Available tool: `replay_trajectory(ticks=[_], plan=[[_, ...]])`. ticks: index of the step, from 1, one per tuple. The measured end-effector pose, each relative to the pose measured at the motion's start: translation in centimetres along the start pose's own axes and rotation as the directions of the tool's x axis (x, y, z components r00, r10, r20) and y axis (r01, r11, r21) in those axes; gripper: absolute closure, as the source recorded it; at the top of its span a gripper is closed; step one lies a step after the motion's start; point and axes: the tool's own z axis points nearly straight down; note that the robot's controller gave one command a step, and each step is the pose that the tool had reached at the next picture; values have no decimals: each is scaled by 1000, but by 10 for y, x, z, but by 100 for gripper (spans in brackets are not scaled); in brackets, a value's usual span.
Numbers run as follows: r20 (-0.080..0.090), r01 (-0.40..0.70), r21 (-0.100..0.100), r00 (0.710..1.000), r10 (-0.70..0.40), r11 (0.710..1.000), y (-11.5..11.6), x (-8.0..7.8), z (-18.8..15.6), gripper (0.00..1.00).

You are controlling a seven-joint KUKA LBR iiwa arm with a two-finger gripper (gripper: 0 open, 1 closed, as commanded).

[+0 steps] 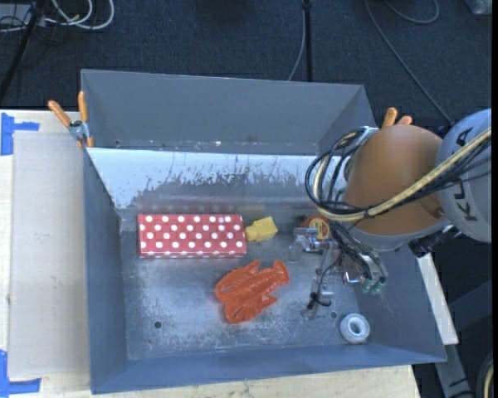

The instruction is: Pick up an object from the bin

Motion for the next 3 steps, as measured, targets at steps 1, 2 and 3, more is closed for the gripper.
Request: replay_trajectory(ticks=[1,2,3], plan=[[8,0,0,1000,0,1000,0,-1,-4,0],[10,13,1,1000,-13,1000,40,-2,39,0],[0,120,-2,993,-120,993,67,-33,70,0]])
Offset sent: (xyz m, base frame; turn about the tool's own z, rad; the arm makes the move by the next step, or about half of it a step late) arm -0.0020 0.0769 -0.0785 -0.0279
